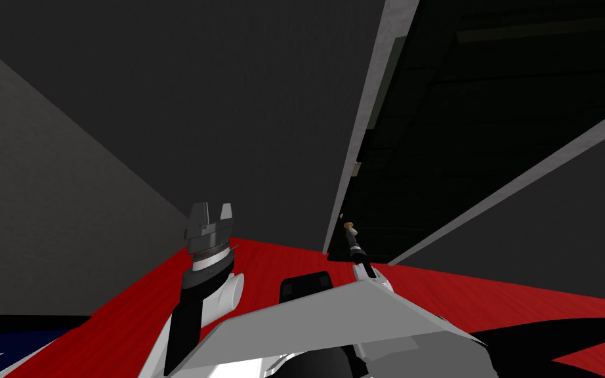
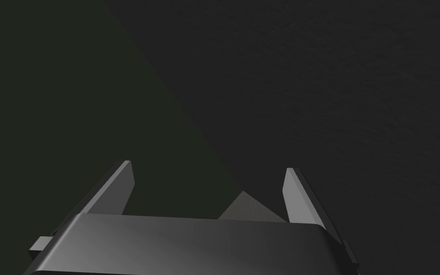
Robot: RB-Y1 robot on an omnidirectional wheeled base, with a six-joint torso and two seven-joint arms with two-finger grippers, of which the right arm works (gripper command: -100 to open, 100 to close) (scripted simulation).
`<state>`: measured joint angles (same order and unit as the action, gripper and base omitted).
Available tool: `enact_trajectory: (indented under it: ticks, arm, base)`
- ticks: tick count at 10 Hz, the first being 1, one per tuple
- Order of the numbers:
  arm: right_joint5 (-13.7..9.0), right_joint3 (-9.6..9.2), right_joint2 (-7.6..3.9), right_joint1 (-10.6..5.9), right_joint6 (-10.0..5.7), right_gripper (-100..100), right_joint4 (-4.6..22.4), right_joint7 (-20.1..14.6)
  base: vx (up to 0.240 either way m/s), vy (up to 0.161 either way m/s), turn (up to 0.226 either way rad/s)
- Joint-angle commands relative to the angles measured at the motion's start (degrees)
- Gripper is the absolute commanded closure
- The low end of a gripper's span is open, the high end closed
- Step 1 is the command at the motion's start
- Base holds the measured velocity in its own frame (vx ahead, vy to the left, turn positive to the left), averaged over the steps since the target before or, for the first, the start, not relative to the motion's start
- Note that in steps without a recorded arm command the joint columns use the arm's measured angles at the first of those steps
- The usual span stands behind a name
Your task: Pull the door open
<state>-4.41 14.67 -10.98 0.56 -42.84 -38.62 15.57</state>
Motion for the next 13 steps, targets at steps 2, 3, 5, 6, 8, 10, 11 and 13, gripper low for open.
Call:
enact_trajectory:
  ticks: [2,3,5,6,8,10,11,13]
  arm:
    - [-1.34,0.96,-1.40,1.78,0.90,100,-2.04,-2.60]
    - [-2.09,0.53,-1.51,1.76,0.76,100,-2.09,-3.99]
    - [-2.09,0.53,-1.51,1.76,0.76,100,-2.09,-4.93]
    - [-2.09,0.53,-1.51,1.76,0.76,100,-2.09,-4.93]
    - [-2.09,0.53,-1.51,1.76,0.76,100,-2.09,-4.93]
    - [-2.85,0.10,-1.61,1.75,0.62,100,-2.13,-7.28]
    - [-2.85,0.10,-1.61,1.75,0.62,100,-2.13,-7.28]
    - [-3.61,-0.33,-1.72,1.73,0.48,100,-2.18,-9.63]
  base:
    - [-0.017,-0.006,0.023]
    - [-0.057,-0.035,0.109]
    - [-0.026,-0.010,0.039]
    - [0.013,0.010,-0.011]
    - [0.004,-0.007,-0.014]
    - [-0.019,0.002,0.027]
    - [-0.031,-0.022,0.064]
    - [-0.037,-0.028,0.057]
